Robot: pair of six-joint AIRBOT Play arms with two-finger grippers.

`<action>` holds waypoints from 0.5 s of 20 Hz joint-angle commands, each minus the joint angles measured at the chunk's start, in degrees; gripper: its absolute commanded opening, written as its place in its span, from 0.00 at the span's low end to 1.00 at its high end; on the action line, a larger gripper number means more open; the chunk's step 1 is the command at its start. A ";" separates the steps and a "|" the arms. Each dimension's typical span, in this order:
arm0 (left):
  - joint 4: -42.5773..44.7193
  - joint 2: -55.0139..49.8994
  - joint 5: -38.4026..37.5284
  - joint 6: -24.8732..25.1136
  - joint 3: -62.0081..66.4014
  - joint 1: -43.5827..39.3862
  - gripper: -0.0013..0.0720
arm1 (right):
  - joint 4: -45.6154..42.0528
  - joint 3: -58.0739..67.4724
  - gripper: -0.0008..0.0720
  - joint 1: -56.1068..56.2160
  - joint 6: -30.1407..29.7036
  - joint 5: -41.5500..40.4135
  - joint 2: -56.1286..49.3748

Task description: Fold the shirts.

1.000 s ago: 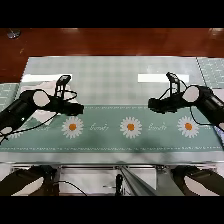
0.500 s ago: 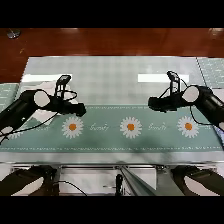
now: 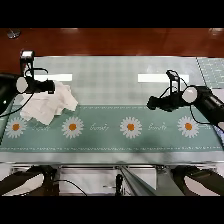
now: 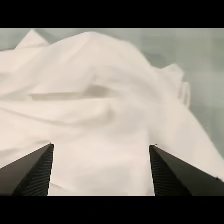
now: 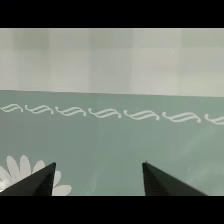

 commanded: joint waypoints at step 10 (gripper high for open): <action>-11.91 -15.43 -16.61 11.06 5.57 1.84 0.05 | 2.12 0.04 0.86 -0.02 0.50 -0.33 9.55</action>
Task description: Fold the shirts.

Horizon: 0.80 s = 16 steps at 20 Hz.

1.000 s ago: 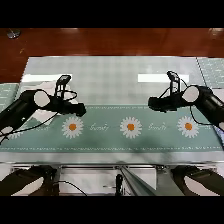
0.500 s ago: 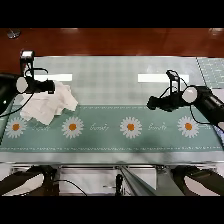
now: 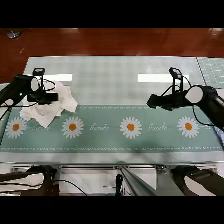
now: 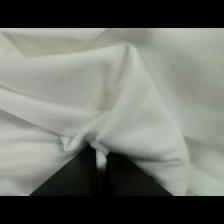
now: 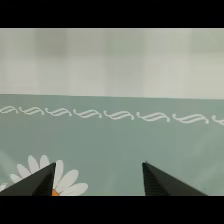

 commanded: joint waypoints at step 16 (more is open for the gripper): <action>-38.42 26.86 -0.24 12.85 47.52 -9.35 0.05 | -4.07 0.02 0.86 0.00 4.98 6.67 36.02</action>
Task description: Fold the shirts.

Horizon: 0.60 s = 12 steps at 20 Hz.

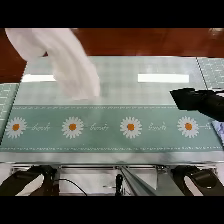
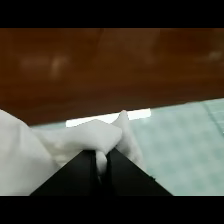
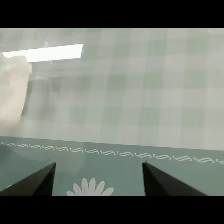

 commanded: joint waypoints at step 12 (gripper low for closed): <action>-15.61 11.65 23.52 0.59 -35.30 -25.88 0.05 | -2.47 0.02 0.86 0.02 3.72 1.99 3.28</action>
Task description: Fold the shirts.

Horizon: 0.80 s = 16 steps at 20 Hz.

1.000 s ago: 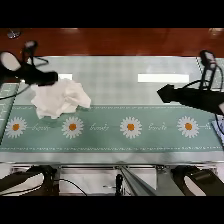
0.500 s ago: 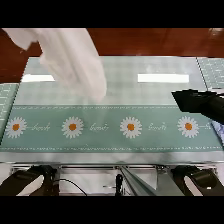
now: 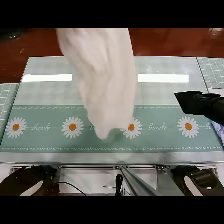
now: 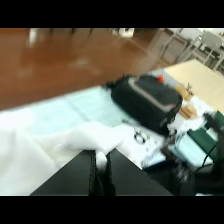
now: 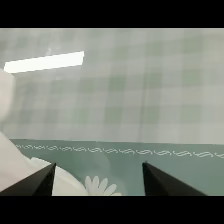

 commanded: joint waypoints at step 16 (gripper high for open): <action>14.88 3.48 -30.29 1.38 -46.82 48.33 0.97 | -3.06 -3.39 0.86 -29.44 -6.03 13.73 -14.97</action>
